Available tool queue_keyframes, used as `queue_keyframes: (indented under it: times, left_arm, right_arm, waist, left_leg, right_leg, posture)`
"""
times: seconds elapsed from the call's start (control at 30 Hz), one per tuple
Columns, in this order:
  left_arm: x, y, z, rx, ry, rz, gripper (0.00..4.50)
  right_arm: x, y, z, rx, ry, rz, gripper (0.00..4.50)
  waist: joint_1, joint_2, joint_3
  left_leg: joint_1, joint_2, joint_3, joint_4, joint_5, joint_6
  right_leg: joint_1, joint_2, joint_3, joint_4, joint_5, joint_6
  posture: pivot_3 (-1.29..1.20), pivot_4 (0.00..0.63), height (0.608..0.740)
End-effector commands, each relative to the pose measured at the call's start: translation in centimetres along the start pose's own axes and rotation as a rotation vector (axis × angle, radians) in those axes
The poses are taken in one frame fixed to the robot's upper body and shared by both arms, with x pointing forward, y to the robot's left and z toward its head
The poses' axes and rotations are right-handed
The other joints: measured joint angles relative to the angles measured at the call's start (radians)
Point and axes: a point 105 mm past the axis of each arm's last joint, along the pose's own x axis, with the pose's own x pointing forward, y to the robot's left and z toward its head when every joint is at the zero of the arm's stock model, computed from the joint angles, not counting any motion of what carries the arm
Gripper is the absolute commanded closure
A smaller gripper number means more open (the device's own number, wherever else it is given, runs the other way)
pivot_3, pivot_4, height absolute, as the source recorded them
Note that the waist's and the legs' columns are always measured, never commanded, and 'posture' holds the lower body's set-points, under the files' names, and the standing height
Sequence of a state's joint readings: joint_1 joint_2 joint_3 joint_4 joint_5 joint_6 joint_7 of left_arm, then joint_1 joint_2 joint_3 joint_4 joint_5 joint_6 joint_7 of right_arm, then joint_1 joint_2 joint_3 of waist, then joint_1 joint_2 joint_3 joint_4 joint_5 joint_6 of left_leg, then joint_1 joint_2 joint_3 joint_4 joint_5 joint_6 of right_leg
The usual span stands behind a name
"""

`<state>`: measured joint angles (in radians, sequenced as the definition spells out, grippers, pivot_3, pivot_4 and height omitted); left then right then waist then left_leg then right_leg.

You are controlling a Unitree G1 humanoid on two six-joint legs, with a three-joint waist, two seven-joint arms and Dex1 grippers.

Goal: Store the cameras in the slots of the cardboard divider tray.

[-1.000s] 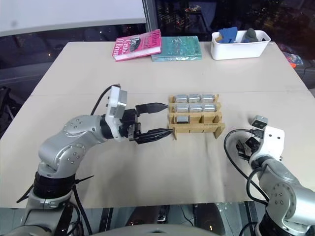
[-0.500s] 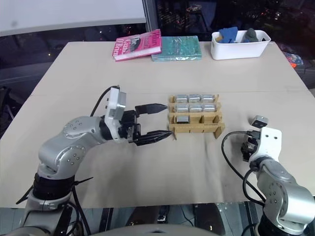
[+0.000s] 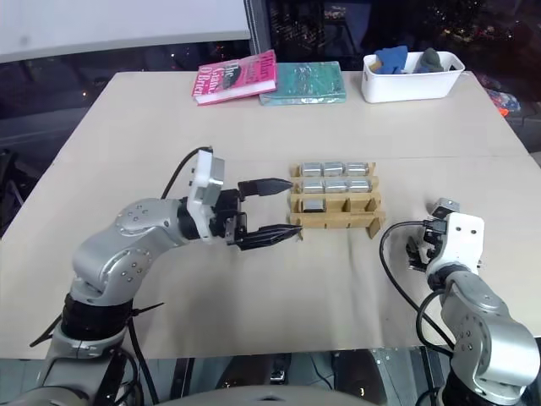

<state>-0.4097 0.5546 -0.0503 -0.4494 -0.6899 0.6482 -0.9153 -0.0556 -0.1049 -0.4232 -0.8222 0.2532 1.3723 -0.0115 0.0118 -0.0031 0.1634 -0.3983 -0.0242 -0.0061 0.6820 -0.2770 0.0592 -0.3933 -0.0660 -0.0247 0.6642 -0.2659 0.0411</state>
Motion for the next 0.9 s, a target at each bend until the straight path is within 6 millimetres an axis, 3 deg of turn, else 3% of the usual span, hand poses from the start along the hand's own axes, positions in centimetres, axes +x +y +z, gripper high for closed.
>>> queue_keyframes:
  times: [0.03,0.27,0.37,0.5,0.7,0.9]
  left_arm:
    - [0.2,-0.2,0.6,0.027,-0.018,-0.012,0.0]
    - [0.0,-0.3,0.2,0.025,-0.016,-0.008,0.0]
    - [-0.3,-0.3,0.1,0.026,-0.014,-0.006,0.0]
    - [-0.3,-0.3,0.1,0.028,-0.011,-0.016,0.0]
    - [-0.4,-0.7,0.2,0.041,0.002,-0.066,0.0]
    - [-0.6,-0.6,0.4,0.031,0.004,-0.119,0.0]
  right_arm:
    - [0.0,-0.2,0.7,0.019,-0.029,-0.043,0.02]
    - [0.6,-0.1,0.5,0.013,-0.021,-0.069,0.02]
    - [0.8,-0.4,0.4,0.013,-0.027,-0.086,0.94]
    - [0.8,-0.4,0.5,-0.042,-0.035,-0.077,2.59]
    - [0.1,0.5,1.4,-0.21,-0.115,0.037,2.59]
    - [-2.1,3.5,4.6,-0.39,-0.331,0.335,2.59]
  waist:
    - [0.0,0.0,0.0]
    - [-0.001,0.0,0.0]
    - [-0.001,0.0,0.0]
    - [-0.001,0.0,0.0]
    - [-0.002,0.0,0.0]
    - [-0.002,0.0,0.0]
  left_leg:
    - [0.0,0.0,0.0,0.0,0.0,0.0]
    - [0.0,0.0,0.0,-0.001,0.0,0.0]
    - [0.0,0.0,0.0,-0.001,0.0,0.0]
    - [0.0,0.0,0.0,-0.001,0.0,0.0]
    - [0.0,0.0,0.001,-0.001,0.0,0.0]
    - [0.0,0.0,0.001,-0.001,0.0,0.0]
  right_leg:
    - [0.0,0.0,0.0,0.0,0.0,0.0]
    - [-0.001,0.0,0.0,0.0,0.0,0.0]
    - [-0.001,0.0,0.0,0.0,0.0,0.0]
    - [-0.001,0.0,0.0,0.0,0.0,0.0]
    - [-0.001,0.0,0.001,-0.001,0.0,0.0]
    - [-0.001,0.001,0.001,-0.001,0.0,0.0]
  posture:
    - [0.0,0.15,0.74]
    - [0.0,0.15,0.74]
    - [0.0,0.15,0.74]
    - [0.0,0.15,0.74]
    - [0.0,0.15,0.74]
    - [0.0,0.15,0.74]
